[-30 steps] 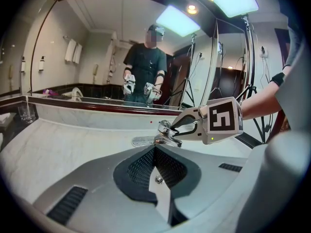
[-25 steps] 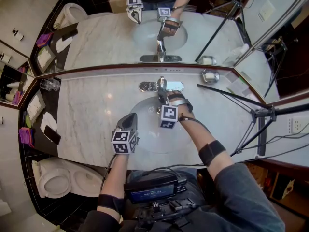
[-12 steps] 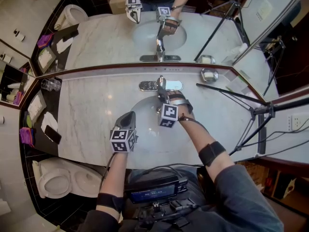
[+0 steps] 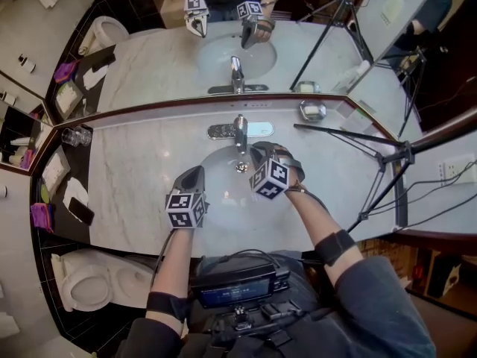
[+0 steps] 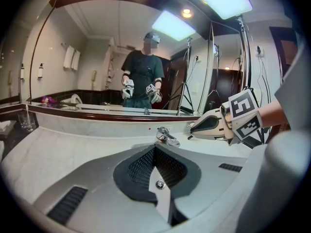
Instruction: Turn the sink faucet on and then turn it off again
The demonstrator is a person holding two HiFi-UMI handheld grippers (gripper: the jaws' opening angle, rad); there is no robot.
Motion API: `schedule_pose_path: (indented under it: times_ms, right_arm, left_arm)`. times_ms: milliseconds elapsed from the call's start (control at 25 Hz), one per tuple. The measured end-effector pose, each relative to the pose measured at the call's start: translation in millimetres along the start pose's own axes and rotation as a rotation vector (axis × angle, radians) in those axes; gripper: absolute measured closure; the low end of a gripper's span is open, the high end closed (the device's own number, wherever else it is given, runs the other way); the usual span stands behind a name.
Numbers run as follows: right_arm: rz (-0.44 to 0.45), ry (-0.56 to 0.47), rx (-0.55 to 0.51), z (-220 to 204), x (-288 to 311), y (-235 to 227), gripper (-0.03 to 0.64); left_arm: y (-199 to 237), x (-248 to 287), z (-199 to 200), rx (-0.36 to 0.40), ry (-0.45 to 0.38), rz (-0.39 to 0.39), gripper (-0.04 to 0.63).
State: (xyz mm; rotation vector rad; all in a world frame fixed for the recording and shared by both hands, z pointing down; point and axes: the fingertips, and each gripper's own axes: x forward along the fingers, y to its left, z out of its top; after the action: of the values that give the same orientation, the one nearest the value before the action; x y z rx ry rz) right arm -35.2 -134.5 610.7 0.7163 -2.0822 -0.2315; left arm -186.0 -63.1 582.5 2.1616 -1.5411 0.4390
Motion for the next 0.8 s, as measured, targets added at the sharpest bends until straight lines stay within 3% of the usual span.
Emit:
schedule_pose_path:
  times_ms: [400, 800]
  right_arm:
    - [0.007, -0.157, 0.670, -34.7, -58.5, -25.8, 0.600]
    - [-0.001, -0.253, 0.921, -63.4, -87.9, -15.7, 0.601]
  left_arm:
    - [-10.5, -11.8, 9.5, 0.021, -0.021, -0.008, 0.595]
    - [-10.1, -27.1, 8.9, -0.022, -0.046, -0.009, 0.595]
